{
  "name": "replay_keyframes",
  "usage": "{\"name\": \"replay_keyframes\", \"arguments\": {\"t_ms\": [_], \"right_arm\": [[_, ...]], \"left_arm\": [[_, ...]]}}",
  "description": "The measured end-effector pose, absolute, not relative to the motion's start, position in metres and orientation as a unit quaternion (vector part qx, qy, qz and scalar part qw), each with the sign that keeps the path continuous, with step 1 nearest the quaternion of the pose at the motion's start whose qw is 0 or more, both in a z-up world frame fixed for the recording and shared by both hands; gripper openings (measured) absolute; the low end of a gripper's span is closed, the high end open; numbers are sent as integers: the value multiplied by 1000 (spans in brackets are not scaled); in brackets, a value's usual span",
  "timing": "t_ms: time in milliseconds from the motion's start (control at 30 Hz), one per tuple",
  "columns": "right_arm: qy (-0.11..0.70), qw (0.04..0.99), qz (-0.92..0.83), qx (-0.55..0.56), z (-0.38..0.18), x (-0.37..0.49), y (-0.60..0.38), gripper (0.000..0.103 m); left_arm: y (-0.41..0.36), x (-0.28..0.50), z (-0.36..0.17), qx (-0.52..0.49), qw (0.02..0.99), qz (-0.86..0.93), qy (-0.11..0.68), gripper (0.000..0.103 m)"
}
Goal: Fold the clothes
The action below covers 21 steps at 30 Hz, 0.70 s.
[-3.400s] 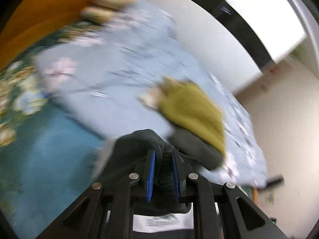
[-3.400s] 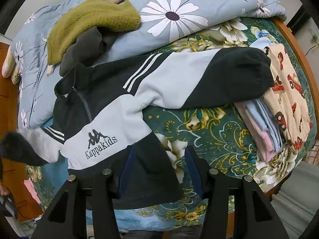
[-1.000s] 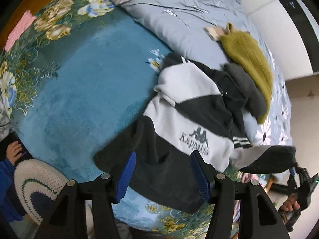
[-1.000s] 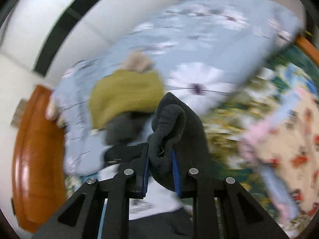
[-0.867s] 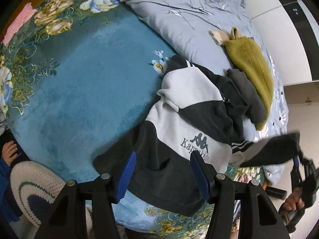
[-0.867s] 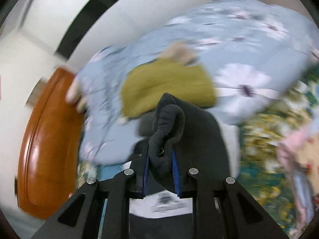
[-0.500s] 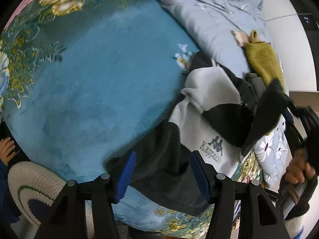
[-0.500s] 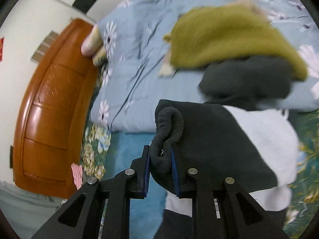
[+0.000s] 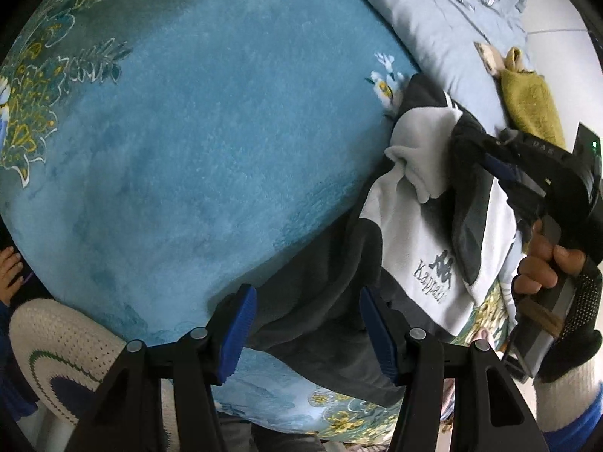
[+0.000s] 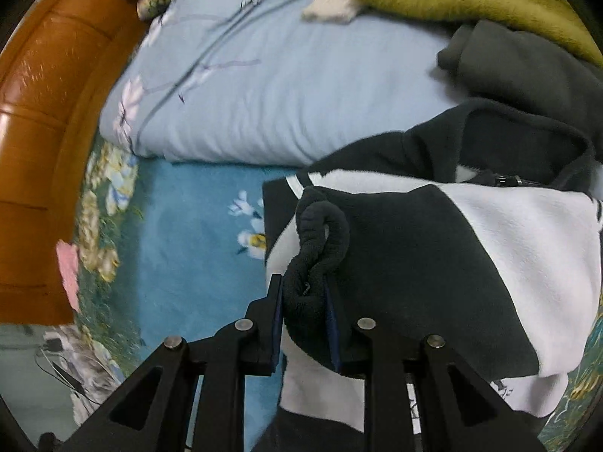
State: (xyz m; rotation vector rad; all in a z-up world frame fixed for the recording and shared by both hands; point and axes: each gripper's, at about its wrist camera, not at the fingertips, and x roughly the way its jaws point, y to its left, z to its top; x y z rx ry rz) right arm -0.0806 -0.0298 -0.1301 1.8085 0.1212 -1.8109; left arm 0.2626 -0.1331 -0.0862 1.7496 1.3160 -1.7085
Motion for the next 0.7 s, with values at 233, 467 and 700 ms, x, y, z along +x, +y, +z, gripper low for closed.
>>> {"name": "replay_keyframes", "arguments": {"t_ms": [233, 467, 700], "right_arm": [[-2, 280, -691, 666, -110, -78, 37, 38], [-59, 221, -709, 667, -101, -66, 157, 49], [-54, 73, -678, 729, -137, -6, 333, 49]], "left_arm": [[-119, 246, -92, 657, 151, -623, 397, 65], [-82, 235, -115, 711, 75, -631, 301, 66], [-34, 244, -155, 766, 37, -616, 180, 66]]}}
